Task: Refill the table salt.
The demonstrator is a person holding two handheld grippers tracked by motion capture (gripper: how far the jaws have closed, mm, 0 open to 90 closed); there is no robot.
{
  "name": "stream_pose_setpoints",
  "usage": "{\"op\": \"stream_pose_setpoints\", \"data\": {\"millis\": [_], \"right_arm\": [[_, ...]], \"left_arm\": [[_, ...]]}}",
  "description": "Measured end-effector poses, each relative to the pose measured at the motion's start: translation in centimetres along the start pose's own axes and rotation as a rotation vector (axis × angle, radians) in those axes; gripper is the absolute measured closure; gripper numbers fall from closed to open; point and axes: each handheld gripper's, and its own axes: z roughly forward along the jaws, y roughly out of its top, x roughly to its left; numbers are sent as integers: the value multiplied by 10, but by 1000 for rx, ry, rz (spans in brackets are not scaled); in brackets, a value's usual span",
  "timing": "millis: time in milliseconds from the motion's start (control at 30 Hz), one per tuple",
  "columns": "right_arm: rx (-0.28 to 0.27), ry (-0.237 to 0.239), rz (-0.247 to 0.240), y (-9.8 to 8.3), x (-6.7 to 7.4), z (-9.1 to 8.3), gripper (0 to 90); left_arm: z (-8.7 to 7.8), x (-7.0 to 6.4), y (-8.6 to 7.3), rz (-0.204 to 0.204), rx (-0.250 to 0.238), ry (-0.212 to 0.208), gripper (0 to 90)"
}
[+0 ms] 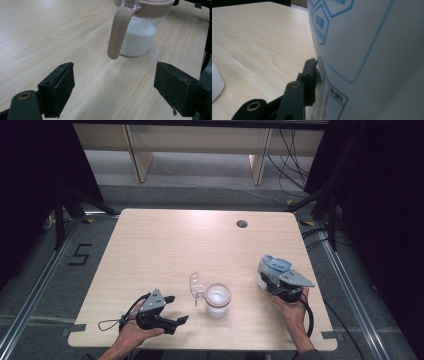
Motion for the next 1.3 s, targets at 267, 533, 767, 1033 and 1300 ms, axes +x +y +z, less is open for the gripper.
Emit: {"op": "stream_pose_setpoints", "data": {"millis": [267,533,767,1033,1300], "right_arm": [[-12,-20,22,1,1,-2,534],[-26,-40,35,2,3,-3,429],[-32,-51,43,2,2,-9,373],[-14,-64,45,2,7,-15,342],[-5,-72,50,1,8,-30,320]], "left_arm": [[0,0,0,0,-6,-6,161],[-1,0,0,8,3,2,161],[0,0,0,-1,-10,2,161],[-1,1,0,7,1,2,161],[-1,1,0,5,-5,-4,161]]}}
